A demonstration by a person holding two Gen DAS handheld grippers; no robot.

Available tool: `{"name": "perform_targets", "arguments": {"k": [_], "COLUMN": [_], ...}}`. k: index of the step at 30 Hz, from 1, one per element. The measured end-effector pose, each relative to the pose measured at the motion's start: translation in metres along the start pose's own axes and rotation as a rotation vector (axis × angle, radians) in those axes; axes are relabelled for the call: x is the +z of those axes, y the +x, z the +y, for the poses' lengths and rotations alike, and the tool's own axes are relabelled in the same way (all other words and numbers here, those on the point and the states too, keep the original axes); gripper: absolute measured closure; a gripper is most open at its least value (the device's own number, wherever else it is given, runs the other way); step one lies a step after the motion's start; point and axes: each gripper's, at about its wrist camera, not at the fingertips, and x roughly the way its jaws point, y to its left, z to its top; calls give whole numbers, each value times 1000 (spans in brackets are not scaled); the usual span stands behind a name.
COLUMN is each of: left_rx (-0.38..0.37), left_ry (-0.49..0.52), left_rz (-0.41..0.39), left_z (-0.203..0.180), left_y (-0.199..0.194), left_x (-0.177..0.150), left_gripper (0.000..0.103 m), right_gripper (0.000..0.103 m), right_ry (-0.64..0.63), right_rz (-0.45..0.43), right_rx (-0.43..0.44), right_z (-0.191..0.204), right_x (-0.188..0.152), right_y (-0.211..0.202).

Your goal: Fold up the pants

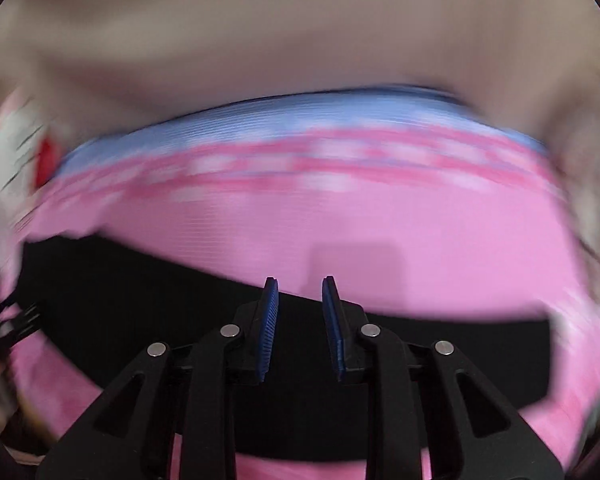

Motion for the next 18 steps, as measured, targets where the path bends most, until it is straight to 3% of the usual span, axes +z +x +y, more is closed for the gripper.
{"name": "perform_targets", "arguments": {"k": [1,5,8,11,14,18], "left_rx": [10,-15,-72,-98,-130,-193], "left_ry": [-19,-75,-58,17,27,1], "left_rz": [7,62,69,32,27,25], "left_z": [13,64,76,77,84,96], "left_y": [7,46,61,62,65,72], "left_x": [1,1,-8,-12,-15,-21], "left_gripper": [27,21,15,14,10,5], "right_gripper": [80,57,56,56,56,54], "right_ry": [-31,-227,-357,-408,-440,-281], "right_rz": [11,84,146,241,274,241], "right_rx": [32,123,111,76,62,95], "right_z": [24,130,187,210,219,196], "right_x": [9,51,63,64,61,78], "right_y": [15,94,140,177,184,173]}}
